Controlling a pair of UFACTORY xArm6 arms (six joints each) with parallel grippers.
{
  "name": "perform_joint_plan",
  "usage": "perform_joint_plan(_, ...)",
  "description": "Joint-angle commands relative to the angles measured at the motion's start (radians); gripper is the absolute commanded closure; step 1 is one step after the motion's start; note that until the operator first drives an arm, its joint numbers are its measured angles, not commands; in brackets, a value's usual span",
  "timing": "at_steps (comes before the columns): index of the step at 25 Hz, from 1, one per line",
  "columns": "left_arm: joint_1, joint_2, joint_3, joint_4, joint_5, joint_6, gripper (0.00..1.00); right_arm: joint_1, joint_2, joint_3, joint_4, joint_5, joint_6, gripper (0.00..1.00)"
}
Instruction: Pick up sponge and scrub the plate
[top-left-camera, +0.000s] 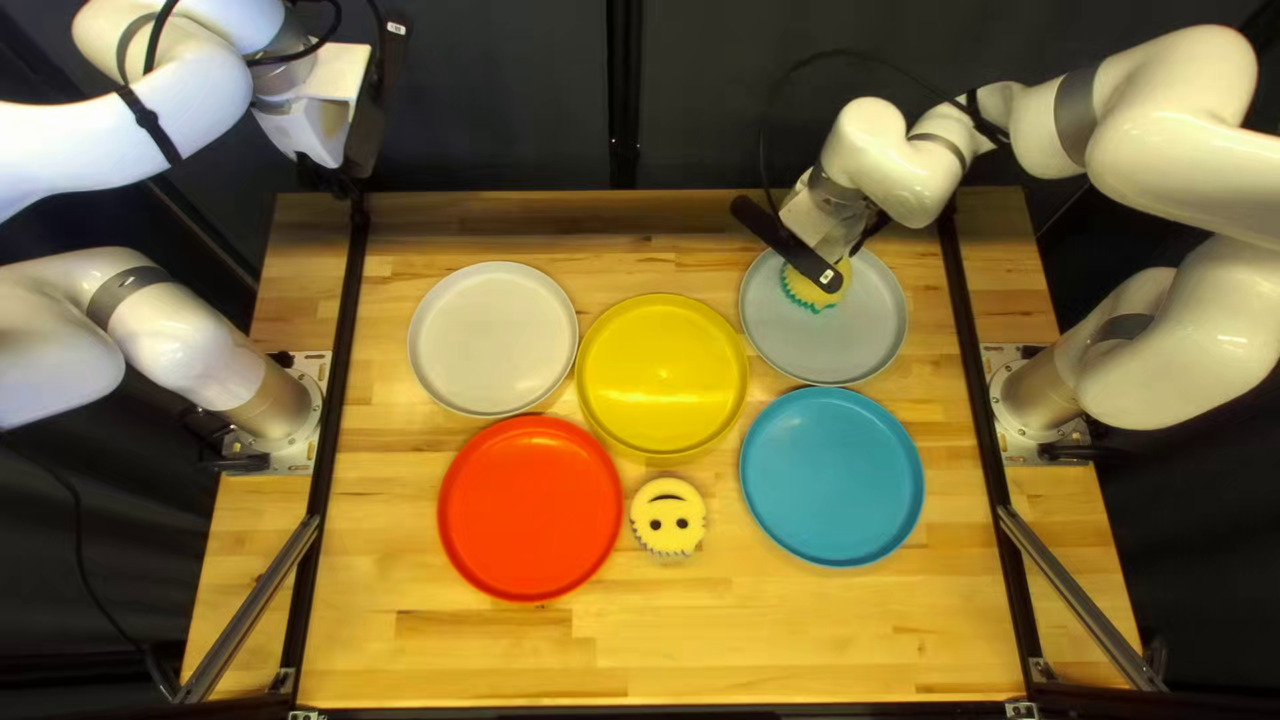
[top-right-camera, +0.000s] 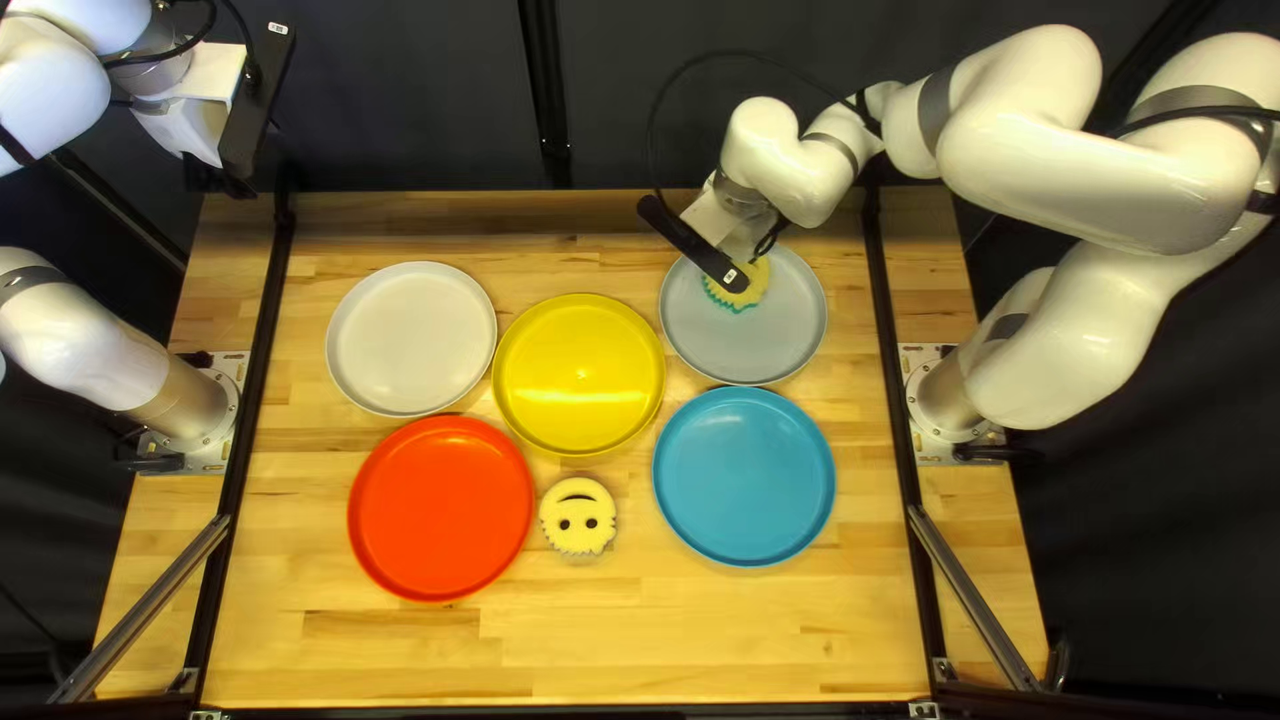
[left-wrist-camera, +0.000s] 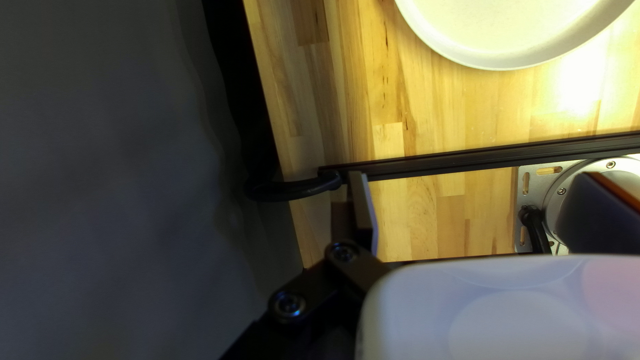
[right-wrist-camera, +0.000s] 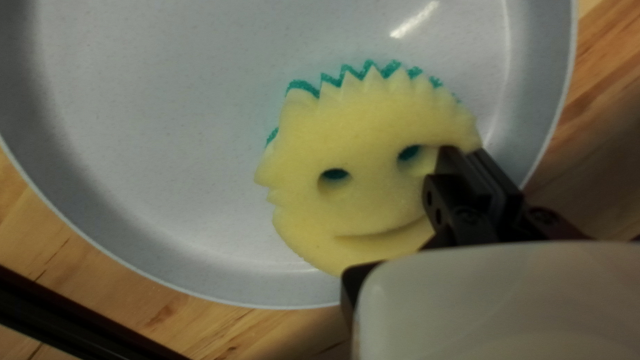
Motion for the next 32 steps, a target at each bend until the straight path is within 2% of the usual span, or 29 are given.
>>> perform_joint_plan(1, 0.000, 0.000, 0.000, 0.000, 0.000, 0.000, 0.00, 0.033, -0.105, 0.088, -0.030, 0.027, 0.064, 1.00)
perform_joint_plan(7, 0.000, 0.000, 0.000, 0.000, 0.000, 0.000, 0.00, 0.081, -0.168, 0.141, -0.068, 0.048, 0.138, 1.00)
perform_joint_plan(10, 0.000, 0.000, 0.000, 0.000, 0.000, 0.000, 0.00, 0.100, -0.149, 0.101, -0.078, 0.062, 0.165, 1.00)
perform_joint_plan(18, 0.000, 0.000, 0.000, 0.000, 0.000, 0.000, 0.00, 0.074, 0.077, -0.105, -0.047, 0.026, 0.100, 1.00)
perform_joint_plan(23, 0.000, 0.000, 0.000, 0.000, 0.000, 0.000, 0.00, 0.091, 0.133, -0.164, -0.035, 0.024, 0.090, 1.00)
perform_joint_plan(27, 0.000, 0.000, 0.000, 0.000, 0.000, 0.000, 0.00, 0.088, 0.120, -0.144, -0.034, 0.019, 0.079, 1.00)
perform_joint_plan(32, 0.000, 0.000, 0.000, 0.000, 0.000, 0.000, 0.00, 0.092, 0.022, -0.042, -0.040, 0.033, 0.099, 1.00)
